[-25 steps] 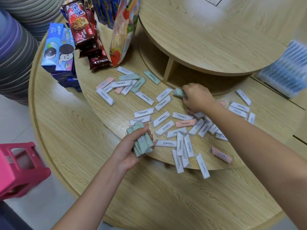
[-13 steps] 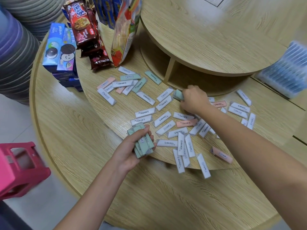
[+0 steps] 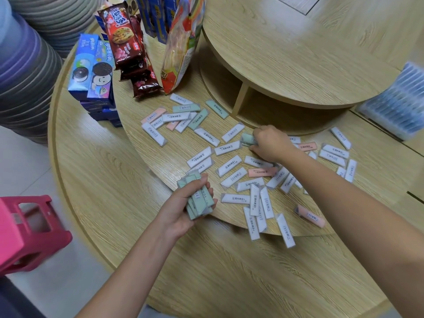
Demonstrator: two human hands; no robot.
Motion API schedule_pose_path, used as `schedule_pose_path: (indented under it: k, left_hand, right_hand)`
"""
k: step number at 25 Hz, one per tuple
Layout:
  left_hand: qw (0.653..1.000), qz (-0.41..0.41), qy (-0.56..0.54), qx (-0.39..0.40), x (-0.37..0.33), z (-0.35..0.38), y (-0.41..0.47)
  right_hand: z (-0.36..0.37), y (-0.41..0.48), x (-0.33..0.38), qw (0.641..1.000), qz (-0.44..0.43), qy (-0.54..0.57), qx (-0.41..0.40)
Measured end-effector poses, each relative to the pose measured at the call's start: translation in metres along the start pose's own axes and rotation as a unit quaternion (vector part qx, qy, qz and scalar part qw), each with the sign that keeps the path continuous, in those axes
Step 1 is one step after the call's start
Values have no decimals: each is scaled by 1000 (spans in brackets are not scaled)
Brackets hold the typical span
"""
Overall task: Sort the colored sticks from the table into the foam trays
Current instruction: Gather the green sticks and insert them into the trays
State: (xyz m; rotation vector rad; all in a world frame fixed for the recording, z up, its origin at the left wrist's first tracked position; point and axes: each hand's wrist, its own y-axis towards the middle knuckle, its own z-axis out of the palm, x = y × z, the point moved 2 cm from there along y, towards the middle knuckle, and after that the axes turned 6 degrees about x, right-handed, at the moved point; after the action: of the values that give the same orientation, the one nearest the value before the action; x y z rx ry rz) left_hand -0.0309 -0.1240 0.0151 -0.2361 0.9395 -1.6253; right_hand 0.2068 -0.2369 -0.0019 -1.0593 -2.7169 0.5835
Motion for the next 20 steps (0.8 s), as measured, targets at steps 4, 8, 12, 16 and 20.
schedule_pose_path:
  k: [4, 8, 12, 16, 20]
  left_hand:
    - [1000, -1, -5, 6, -1, -1, 1]
    - [1000, 2, -6, 6, -3, -2, 2]
    - [1000, 8, -3, 5, -5, -4, 2]
    - [1000, 0, 16, 14, -4, 1, 3]
    - [998, -2, 52, 38, 4, 14, -2]
  right_hand:
    - [1, 4, -2, 999, -10, -44, 23]
    - [-4, 2, -2, 998, 19, 31, 50]
    - [-32, -13, 1, 966, 37, 250, 61]
    - [-41, -46, 20, 861, 25, 505, 48]
    - [-7, -104, 50, 768, 41, 638, 27]
